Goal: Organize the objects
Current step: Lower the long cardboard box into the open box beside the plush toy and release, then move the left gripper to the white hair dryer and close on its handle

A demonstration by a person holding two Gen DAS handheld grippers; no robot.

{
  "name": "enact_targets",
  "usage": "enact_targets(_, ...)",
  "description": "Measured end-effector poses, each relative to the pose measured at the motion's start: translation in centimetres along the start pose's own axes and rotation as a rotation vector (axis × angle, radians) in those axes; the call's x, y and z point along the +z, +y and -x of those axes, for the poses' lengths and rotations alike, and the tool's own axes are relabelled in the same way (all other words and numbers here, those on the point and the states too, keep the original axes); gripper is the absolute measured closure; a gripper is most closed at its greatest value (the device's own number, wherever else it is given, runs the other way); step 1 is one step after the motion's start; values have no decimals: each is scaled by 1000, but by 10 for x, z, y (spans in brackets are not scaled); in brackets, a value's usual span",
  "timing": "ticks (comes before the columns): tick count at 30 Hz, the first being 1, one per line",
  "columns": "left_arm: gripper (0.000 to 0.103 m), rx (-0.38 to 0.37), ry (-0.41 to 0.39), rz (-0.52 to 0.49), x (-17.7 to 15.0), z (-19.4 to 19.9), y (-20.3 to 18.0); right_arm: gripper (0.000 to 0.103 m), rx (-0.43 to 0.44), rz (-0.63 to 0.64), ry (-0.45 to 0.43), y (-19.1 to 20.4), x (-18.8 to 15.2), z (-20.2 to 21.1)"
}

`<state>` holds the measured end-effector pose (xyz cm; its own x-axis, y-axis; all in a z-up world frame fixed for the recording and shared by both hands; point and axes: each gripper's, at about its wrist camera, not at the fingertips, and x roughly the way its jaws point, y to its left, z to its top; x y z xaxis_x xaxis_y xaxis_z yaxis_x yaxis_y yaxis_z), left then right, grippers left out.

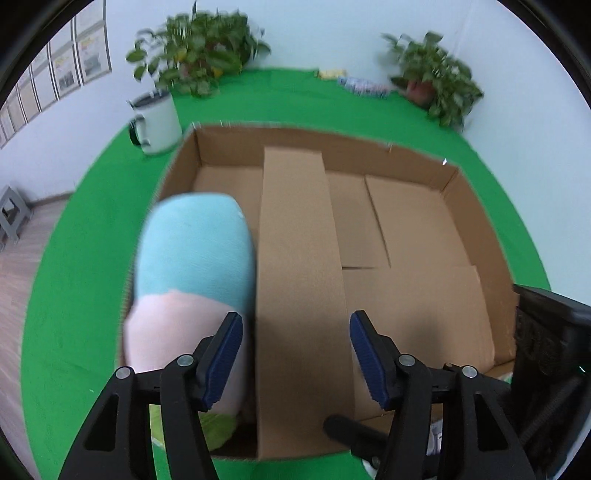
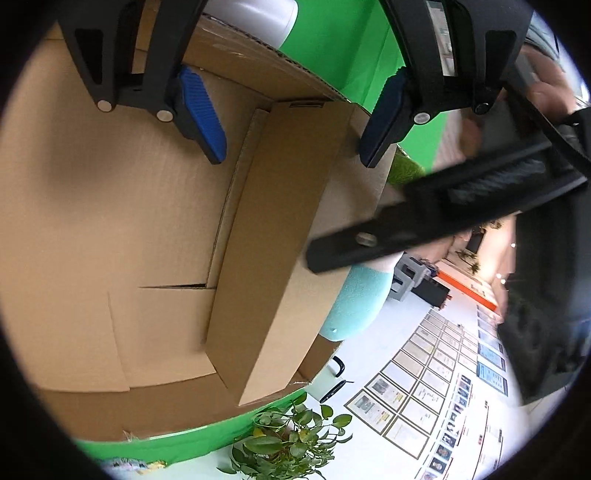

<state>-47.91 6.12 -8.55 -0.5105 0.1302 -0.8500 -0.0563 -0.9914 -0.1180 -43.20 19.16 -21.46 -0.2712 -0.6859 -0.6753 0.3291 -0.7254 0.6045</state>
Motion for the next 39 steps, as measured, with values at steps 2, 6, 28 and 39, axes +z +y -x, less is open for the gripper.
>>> enact_targets(2,39,11,-33,-10,-7,13,2,29,-19,12,-3,4,-4,1)
enact_targets(6,39,31,-154,-36,-30,49,10,29,-66,34,-26,16,-9,4)
enact_targets(28,4,120,-515,-49,-167,158,-13,18,-585,276,-507,104,-100,101)
enact_targets(39,4,133,-464,-85,-186,145,-30,18,-608,252,-588,92,-128,115)
